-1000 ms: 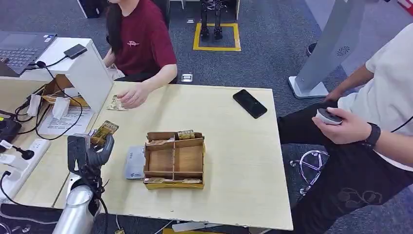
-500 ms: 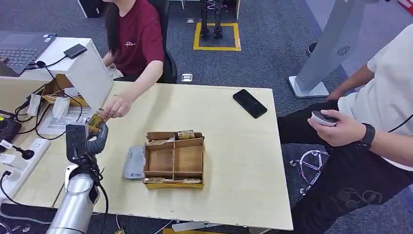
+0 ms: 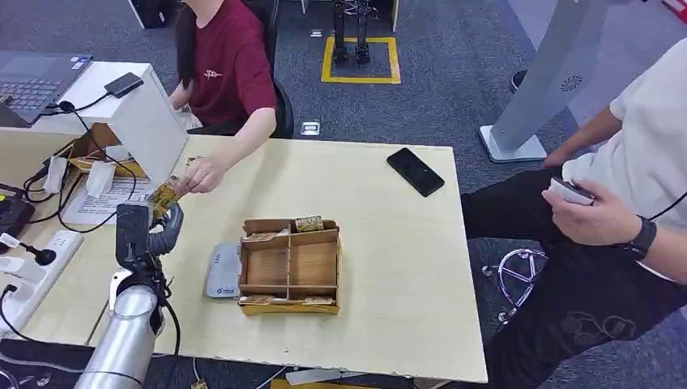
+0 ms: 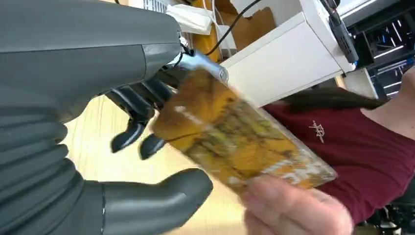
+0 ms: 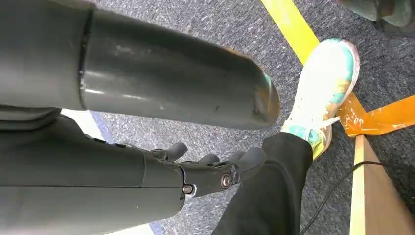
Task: Pass the card to the sensor for recognition and then transmit it.
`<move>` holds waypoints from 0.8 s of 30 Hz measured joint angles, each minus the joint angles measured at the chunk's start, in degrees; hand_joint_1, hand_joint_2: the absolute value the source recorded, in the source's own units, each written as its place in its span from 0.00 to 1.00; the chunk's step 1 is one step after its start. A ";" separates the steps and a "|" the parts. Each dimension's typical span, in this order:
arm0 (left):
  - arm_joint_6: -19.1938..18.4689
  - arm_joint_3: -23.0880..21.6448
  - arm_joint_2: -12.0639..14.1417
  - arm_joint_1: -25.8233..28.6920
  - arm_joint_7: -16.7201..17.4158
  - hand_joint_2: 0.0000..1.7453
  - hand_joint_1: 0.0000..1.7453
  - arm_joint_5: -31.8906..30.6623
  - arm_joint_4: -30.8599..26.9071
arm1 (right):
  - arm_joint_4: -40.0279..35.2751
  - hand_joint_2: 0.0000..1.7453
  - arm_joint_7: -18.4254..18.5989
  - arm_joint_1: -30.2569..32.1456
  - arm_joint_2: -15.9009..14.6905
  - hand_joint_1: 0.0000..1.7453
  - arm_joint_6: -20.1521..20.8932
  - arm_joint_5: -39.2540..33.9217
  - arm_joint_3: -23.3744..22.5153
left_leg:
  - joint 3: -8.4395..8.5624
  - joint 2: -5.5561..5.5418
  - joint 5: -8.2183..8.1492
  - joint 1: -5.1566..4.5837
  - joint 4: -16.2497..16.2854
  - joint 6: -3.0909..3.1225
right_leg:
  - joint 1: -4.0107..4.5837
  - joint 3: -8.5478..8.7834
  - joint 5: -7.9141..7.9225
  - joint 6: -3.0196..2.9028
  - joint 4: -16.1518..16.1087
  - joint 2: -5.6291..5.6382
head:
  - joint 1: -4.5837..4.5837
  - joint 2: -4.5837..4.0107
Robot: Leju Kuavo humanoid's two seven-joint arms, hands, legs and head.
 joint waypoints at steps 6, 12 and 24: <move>0.39 0.00 0.15 0.27 -1.27 1.00 0.00 -2.25 0.09 | 0.00 0.00 -0.11 0.02 0.00 0.00 -0.15 -0.11 0.00 | -0.02 0.00 0.00 0.00 0.00 0.00 | 0.00 0.00 0.00 0.00 0.00 0.00 | 0.00 0.00; -1.57 -0.70 0.83 6.20 -6.61 1.00 0.00 -6.90 -7.09 | 0.02 0.00 -0.39 0.60 -0.02 0.00 -0.09 -0.61 0.00 | -0.05 0.04 -0.02 0.00 0.00 0.00 | 0.00 -0.05 -0.01 0.00 0.00 0.08 | 0.00 0.00; 4.82 -8.75 6.62 19.66 -16.06 1.00 0.00 -34.05 -26.08 | 0.04 0.00 -0.94 1.24 -0.31 0.00 1.07 -1.36 0.00 | -0.13 0.03 -0.02 0.00 -0.01 0.01 | 0.00 -0.12 -0.02 0.02 -0.01 0.04 | 0.02 0.02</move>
